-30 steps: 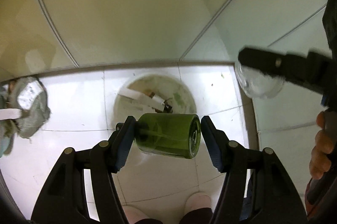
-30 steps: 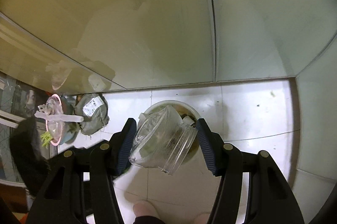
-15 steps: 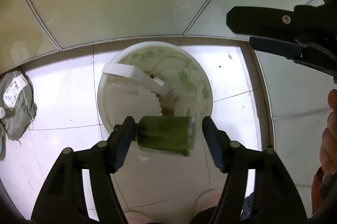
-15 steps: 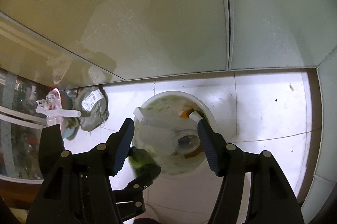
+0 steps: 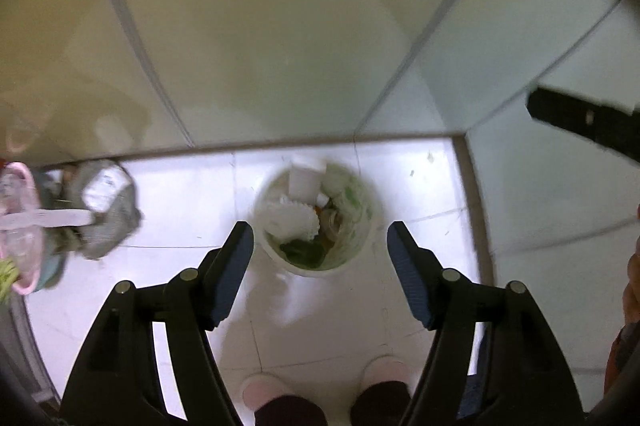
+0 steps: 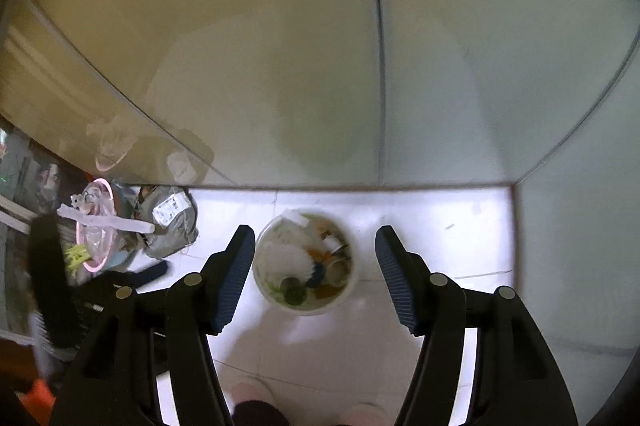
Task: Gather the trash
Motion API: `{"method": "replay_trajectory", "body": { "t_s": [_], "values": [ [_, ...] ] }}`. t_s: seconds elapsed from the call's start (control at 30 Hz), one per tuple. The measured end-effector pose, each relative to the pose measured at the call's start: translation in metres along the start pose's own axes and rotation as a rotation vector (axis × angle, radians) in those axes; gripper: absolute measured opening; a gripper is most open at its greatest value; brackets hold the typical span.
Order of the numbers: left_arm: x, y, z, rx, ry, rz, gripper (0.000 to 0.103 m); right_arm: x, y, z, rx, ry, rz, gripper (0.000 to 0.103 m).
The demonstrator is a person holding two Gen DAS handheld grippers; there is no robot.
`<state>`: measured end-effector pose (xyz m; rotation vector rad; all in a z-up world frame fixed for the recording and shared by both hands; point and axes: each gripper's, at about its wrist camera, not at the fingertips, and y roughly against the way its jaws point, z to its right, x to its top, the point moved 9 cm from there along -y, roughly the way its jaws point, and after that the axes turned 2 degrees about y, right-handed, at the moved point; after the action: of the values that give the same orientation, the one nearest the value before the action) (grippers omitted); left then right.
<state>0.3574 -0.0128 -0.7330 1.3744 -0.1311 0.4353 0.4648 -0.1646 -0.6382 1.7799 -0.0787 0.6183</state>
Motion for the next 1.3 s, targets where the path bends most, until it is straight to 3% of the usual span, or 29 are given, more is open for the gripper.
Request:
{"method": "replay_trajectory", "body": {
  "t_s": [0.17, 0.4, 0.57, 0.7, 0.87, 0.97, 1.1, 1.23, 1.3],
  "values": [
    [0.052, 0.159, 0.023, 0.024, 0.053, 0.147, 0.068, 0.045, 0.134, -0.010, -0.065, 0.071, 0.099, 0.059],
    [0.105, 0.388, 0.066, 0.074, 0.066, 0.409, 0.068, 0.104, 0.333, -0.034, -0.066, 0.139, 0.295, 0.059],
    [0.113, 0.522, 0.094, 0.040, 0.032, 0.594, 0.069, 0.117, 0.456, -0.072, -0.039, 0.189, 0.487, 0.059],
    [0.090, 0.613, 0.104, 0.033, -0.027, 0.724, 0.074, 0.109, 0.520, -0.117, -0.010, 0.217, 0.616, 0.059],
    [0.052, 0.687, 0.108, -0.034, -0.062, 0.810, 0.089, 0.077, 0.576, -0.161, -0.010, 0.206, 0.711, 0.061],
    [0.028, 0.715, 0.108, -0.021, -0.089, 0.840, 0.098, 0.058, 0.596, -0.175, -0.034, 0.200, 0.755, 0.077],
    [0.001, 0.736, 0.109, -0.029, -0.116, 0.854, 0.102, 0.036, 0.610, -0.186, -0.042, 0.181, 0.765, 0.082],
    [-0.017, 0.744, 0.109, -0.051, -0.122, 0.840, 0.102, 0.020, 0.619, -0.193, -0.046, 0.173, 0.765, 0.098],
    [-0.026, 0.745, 0.109, -0.054, -0.127, 0.836, 0.102, 0.012, 0.624, -0.196, -0.053, 0.172, 0.777, 0.099]
  ]
}}
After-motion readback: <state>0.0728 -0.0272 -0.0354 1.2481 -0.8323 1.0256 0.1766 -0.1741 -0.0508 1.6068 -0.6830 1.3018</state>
